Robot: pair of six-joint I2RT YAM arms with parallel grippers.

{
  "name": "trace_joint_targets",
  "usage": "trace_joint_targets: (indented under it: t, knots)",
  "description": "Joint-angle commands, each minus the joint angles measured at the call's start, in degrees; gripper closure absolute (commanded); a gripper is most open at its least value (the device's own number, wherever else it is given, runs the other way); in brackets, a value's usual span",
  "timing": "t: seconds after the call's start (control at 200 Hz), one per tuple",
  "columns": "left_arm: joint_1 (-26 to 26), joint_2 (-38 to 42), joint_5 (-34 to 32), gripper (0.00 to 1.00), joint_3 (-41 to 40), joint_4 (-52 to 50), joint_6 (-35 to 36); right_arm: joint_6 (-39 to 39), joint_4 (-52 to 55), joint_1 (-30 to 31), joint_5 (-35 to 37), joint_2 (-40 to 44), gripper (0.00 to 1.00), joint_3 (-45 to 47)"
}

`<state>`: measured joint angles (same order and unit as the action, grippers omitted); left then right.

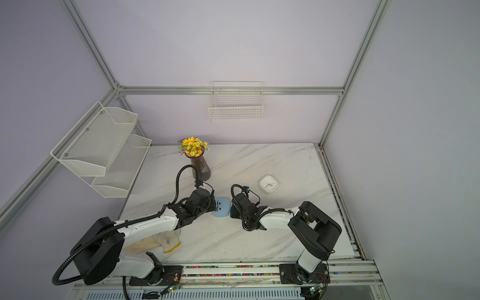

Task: Insert the battery into the alarm
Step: Install the cover on the alarm.

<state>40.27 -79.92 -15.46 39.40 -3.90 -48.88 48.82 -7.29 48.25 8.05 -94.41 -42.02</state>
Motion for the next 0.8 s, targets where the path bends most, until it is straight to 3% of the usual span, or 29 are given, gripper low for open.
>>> trace_joint_targets:
  t: [0.0, 0.8]
  knots:
    - [0.4, -0.5, -1.7, 1.0, -0.3, 2.0, 0.3, 0.7, -0.6, -0.2, 0.1, -0.7, 0.82, -1.2]
    - [1.0, -3.0, -2.1, 1.0, 0.1, 2.2, 1.6, 0.6, -0.9, -0.2, -0.1, -0.8, 0.82, -1.2]
